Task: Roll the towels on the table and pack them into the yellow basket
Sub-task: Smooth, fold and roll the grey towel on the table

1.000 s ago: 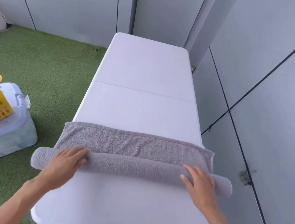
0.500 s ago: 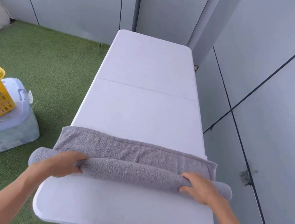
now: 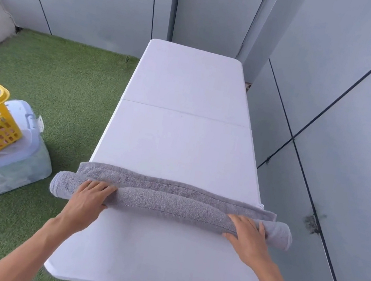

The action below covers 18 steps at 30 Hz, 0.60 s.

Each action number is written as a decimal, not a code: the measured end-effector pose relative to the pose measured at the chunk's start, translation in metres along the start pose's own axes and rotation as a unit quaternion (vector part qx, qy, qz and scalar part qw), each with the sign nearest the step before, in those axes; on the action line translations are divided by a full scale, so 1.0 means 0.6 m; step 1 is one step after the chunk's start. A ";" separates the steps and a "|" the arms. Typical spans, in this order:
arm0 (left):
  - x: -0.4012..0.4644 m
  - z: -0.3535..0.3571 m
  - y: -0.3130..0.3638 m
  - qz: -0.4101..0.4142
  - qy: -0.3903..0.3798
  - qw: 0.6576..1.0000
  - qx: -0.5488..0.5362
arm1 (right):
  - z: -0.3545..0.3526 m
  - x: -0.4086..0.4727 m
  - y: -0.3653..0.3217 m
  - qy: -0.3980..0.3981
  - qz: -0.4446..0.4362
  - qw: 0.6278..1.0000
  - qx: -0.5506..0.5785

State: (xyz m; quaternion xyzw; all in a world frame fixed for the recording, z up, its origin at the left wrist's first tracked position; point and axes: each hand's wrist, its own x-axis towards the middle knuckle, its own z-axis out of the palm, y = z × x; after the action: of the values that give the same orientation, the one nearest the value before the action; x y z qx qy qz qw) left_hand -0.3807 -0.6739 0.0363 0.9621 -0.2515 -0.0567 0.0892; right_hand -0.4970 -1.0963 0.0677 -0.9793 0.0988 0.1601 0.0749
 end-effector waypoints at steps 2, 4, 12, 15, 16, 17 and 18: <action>0.006 -0.027 0.003 -0.008 -0.087 0.996 -0.024 | -0.014 0.004 0.021 -0.089 -0.005 0.995 0.054; 0.013 -0.047 -0.004 -0.031 -0.219 0.973 -0.057 | -0.023 0.004 0.042 -0.159 -0.003 0.980 0.121; -0.023 0.002 -0.016 -0.014 0.027 0.998 -0.057 | -0.002 -0.026 0.031 0.027 0.029 0.998 0.054; -0.023 0.006 -0.019 0.010 0.003 1.000 -0.025 | 0.002 -0.024 0.037 -0.003 0.035 0.999 0.011; -0.019 0.005 -0.019 0.003 0.006 1.000 -0.025 | 0.003 -0.022 0.037 0.011 0.039 0.999 0.007; -0.014 0.002 -0.016 -0.011 0.005 1.000 -0.028 | 0.004 -0.019 0.037 0.027 0.041 0.999 0.008; -0.009 -0.003 -0.011 -0.023 0.008 0.999 -0.035 | 0.004 -0.016 0.035 0.040 0.050 0.998 0.014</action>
State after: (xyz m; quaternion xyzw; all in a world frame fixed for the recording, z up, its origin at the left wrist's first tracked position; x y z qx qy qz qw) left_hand -0.3822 -0.6652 0.0371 0.9644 -0.2262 -0.0600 0.1232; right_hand -0.5111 -1.1147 0.0664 -0.9777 0.1524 0.1227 0.0769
